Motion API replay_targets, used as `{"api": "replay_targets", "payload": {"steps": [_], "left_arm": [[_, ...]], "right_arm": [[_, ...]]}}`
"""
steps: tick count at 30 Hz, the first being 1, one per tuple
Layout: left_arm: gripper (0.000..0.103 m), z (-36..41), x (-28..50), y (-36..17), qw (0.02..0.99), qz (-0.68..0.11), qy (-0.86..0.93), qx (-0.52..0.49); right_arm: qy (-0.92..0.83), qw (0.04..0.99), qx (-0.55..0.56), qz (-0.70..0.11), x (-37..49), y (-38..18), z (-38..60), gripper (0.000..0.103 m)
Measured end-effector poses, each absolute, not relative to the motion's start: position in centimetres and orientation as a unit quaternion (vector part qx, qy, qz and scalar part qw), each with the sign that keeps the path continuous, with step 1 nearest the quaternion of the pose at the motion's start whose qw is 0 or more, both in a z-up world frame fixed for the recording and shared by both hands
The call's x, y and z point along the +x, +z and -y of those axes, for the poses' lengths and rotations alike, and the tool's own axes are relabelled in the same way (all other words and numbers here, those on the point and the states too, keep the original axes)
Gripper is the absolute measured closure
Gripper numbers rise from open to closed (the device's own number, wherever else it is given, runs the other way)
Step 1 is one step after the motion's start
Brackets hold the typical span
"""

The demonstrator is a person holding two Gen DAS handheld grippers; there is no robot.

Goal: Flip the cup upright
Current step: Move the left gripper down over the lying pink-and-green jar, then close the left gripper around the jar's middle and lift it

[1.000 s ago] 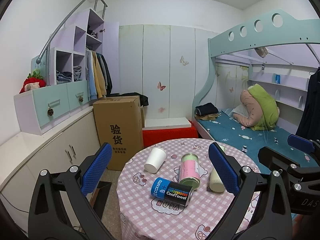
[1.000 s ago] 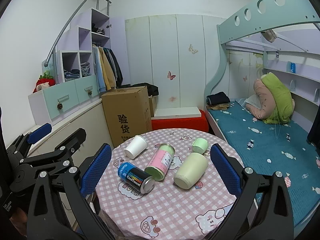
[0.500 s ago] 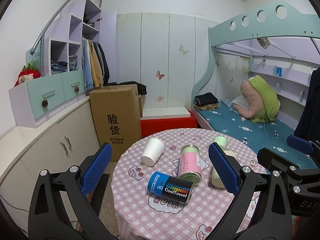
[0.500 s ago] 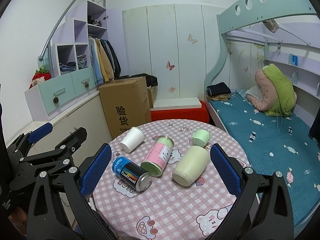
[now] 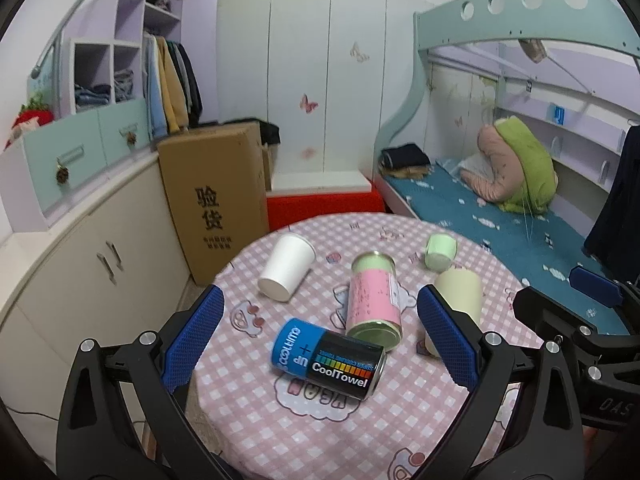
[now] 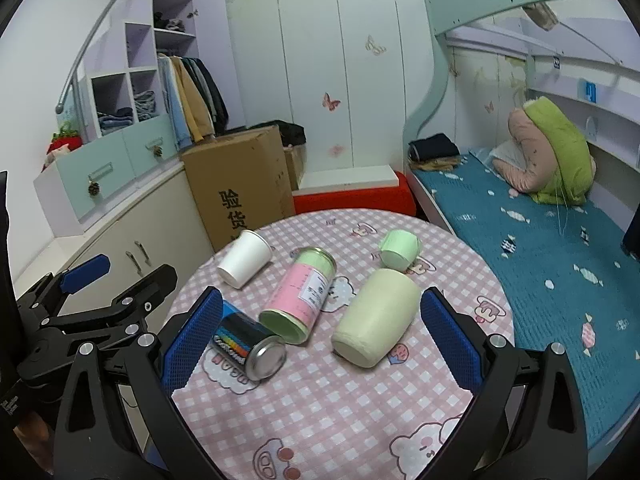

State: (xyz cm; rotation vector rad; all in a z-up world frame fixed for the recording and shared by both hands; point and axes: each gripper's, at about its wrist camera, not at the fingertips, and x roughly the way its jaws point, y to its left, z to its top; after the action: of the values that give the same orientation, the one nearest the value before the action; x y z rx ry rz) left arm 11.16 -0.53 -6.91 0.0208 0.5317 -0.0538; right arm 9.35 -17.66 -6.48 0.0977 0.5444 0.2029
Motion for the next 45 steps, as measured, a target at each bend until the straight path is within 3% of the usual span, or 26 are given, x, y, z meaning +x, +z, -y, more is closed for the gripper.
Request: {"api": "replay_targets", "payload": {"steps": [30,35,38,40,45], "left_arm": [[0.006,5.5,27.5,-18.9,0.887,-0.458,-0.056,-0.006],[0.006,5.3,28.4,-19.1,0.881,-0.47,-0.054,-0.017],[0.015,5.6,29.1,-19.4,0.87,-0.49,-0.061,-0.014],[0.029,6.0,29.6,-20.0,0.857,-0.509,-0.077,-0.007],[0.032,6.6,29.4,-20.3,0.858,-0.508,-0.077,0.011]], "right_arm": [[0.058,0.924,0.099,-0.365,22.4,-15.4,23.1,0.008],[0.064,0.92,0.103,-0.372,23.2,-16.2,23.0,0.007],[0.068,0.92,0.107,-0.372,23.4,-16.3,23.1,0.008],[0.069,0.92,0.108,-0.37,23.4,-16.3,23.2,0.008],[0.068,0.92,0.111,-0.369,23.4,-16.4,23.5,0.008]]}}
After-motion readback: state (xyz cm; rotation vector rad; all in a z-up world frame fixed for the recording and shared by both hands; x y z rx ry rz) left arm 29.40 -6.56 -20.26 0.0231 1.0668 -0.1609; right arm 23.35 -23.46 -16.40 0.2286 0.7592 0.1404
